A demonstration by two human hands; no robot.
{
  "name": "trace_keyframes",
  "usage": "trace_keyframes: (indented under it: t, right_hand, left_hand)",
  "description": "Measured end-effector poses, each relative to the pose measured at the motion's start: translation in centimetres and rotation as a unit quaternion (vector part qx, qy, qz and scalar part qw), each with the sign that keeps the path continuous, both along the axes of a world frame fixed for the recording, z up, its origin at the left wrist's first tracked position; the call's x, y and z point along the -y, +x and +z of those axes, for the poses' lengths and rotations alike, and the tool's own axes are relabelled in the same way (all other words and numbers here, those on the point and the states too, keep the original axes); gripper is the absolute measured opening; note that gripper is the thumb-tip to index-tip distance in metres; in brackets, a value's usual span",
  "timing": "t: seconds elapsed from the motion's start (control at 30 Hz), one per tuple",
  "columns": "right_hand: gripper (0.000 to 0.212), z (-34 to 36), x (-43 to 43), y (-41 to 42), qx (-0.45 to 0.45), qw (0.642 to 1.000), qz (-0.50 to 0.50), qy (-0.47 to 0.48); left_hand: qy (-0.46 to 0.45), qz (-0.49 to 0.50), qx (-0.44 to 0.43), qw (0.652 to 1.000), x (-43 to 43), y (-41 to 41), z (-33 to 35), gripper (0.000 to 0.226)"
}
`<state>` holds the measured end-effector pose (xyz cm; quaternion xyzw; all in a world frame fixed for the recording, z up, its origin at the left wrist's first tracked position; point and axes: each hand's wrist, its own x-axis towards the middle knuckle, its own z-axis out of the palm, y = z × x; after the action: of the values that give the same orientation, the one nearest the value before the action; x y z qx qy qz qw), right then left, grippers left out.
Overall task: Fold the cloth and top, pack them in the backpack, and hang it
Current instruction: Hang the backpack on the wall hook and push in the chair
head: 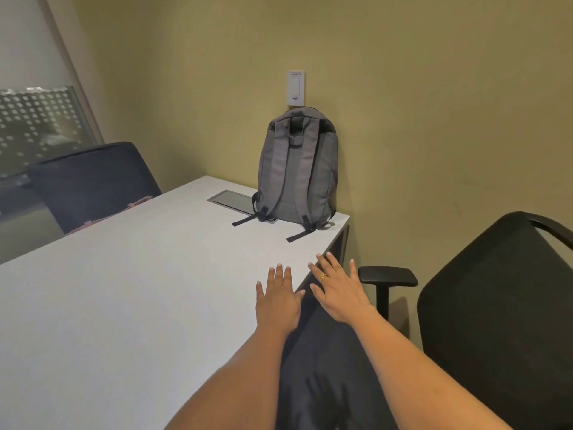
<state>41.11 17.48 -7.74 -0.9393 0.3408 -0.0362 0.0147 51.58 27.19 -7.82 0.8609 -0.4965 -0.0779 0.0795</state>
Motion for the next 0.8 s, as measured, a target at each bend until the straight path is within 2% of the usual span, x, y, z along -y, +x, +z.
trace_keyframes:
  t: [0.5, 0.8]
  right_hand:
    - [0.051, 1.8, 0.3, -17.5, -0.051, 0.997, 0.053, -0.01]
    - [0.051, 4.4, 2.9, -27.0, -0.052, 0.997, 0.055, -0.031]
  left_hand:
    - [-0.05, 0.039, -0.013, 0.998, -0.5, -17.7, -1.0, 0.06]
    - [-0.067, 0.035, -0.019, 0.997, 2.7, -28.2, 0.2, 0.061]
